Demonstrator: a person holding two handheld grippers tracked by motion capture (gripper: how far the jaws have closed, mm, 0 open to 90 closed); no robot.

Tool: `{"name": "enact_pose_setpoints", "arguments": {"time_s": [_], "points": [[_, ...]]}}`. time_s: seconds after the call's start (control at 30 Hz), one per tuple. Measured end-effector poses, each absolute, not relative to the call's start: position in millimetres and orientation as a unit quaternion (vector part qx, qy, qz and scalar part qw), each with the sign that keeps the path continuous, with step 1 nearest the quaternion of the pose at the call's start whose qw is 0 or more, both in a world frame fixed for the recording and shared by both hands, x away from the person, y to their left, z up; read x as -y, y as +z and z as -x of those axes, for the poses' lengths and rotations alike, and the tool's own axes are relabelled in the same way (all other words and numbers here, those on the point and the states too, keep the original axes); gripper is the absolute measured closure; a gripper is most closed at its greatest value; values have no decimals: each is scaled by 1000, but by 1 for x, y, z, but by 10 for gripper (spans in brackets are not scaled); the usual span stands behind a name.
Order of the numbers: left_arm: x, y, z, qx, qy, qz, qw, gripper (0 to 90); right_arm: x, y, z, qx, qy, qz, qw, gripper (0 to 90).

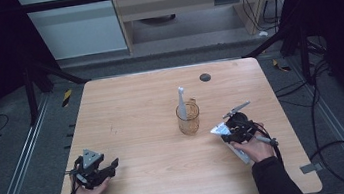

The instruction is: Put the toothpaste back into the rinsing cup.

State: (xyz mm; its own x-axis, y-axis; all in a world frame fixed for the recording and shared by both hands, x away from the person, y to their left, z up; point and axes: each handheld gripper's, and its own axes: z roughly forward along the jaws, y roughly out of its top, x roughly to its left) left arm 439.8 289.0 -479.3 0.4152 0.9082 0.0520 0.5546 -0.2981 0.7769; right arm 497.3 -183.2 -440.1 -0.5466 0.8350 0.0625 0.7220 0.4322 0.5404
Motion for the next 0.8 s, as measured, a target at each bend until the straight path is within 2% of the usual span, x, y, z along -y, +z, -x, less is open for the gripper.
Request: {"name": "enact_pose_setpoints", "arguments": {"time_s": [0.4, 0.8], "points": [[-289, -479, -440, -479, 254, -763, 350, 397, 190, -402, -482, -772, 405, -460, 168, 696], [-289, -478, -439, -480, 256, -761, 352, 397, 181, -374, -493, -673, 527, -463, 233, 696]]}}
